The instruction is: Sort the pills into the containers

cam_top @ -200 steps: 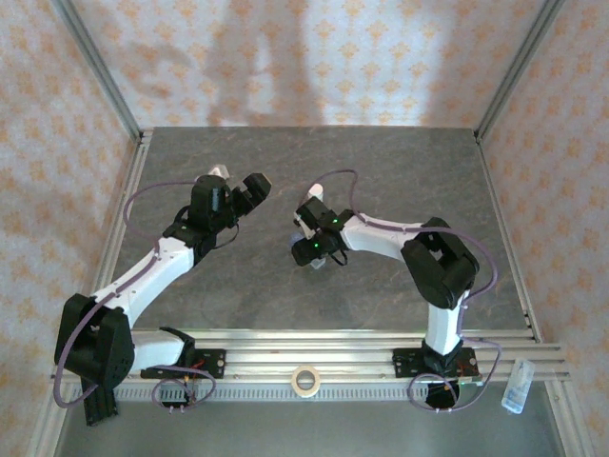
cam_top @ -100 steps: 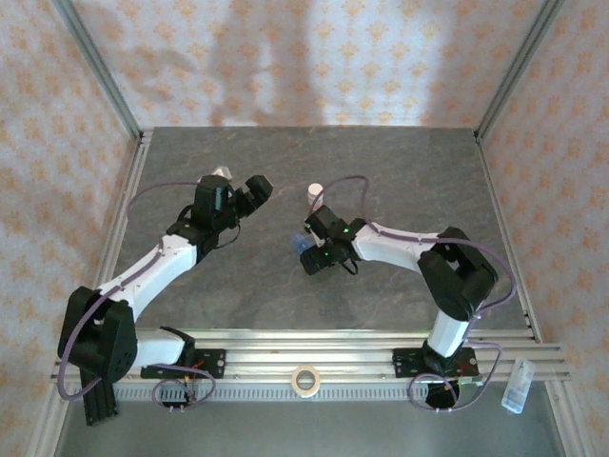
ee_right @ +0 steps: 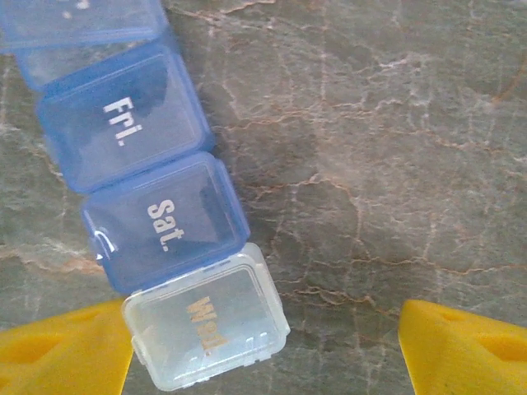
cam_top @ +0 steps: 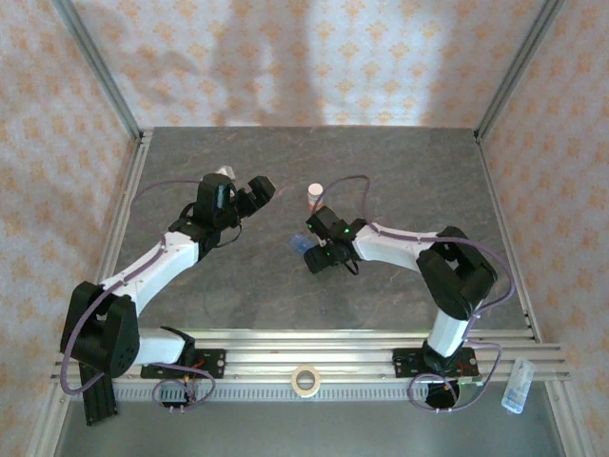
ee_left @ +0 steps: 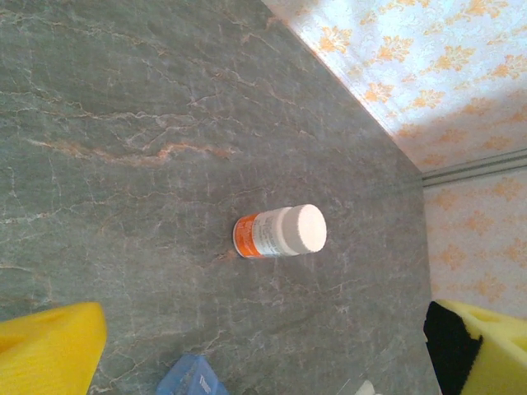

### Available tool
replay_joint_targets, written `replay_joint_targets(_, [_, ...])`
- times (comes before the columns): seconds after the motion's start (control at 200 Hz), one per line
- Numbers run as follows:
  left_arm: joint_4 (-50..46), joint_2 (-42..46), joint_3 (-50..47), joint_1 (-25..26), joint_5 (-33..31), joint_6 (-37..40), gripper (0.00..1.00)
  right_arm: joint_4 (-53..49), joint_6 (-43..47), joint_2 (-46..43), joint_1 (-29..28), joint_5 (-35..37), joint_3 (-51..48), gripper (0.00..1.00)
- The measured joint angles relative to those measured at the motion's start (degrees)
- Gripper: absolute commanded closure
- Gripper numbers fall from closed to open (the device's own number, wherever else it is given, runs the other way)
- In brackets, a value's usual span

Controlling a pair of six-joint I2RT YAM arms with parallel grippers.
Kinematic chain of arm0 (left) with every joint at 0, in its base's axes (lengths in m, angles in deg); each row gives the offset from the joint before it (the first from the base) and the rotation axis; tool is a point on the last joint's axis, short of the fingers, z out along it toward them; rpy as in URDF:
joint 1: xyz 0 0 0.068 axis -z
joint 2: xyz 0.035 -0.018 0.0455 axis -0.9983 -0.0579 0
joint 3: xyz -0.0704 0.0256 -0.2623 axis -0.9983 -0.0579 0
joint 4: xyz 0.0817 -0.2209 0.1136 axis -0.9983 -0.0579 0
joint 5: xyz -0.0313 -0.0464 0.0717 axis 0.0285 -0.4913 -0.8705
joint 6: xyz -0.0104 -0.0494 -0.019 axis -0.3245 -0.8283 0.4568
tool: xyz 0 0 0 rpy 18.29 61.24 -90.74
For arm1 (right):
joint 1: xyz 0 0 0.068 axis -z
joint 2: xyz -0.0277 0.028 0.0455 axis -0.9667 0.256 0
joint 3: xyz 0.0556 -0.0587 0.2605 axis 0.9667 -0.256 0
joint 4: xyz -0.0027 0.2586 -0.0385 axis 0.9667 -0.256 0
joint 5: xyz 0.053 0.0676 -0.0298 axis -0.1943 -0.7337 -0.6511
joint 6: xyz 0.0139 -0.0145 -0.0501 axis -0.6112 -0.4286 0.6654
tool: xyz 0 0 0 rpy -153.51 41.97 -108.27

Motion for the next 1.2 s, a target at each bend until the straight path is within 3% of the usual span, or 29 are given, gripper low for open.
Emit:
replay_joint_targets(0.445, [-4.17, 0.00, 2.80, 0.00, 1.14, 4.61, 0.00, -1.36, -1.84, -0.02, 6.75, 4.48, 0.11, 0.17])
replay_joint_targets(0.711, [-13.00, -2.89, 9.49, 0.48, 1.25, 11.50, 0.00, -3.10, -5.03, -4.35, 7.91, 2.60, 0.11, 0.15])
replay_joint_targets(0.941, [-25.77, -9.97, 18.40, 7.76, -4.98, 22.88, 0.00, -3.02, -10.82, -5.42, 10.78, 0.00, 1.20, 0.15])
replay_joint_targets(1.201, [-36.13, -16.61, 22.43, 13.09, -13.07, 32.83, 0.00, -1.75, -14.93, 0.98, 10.97, -2.82, 4.50, 0.16])
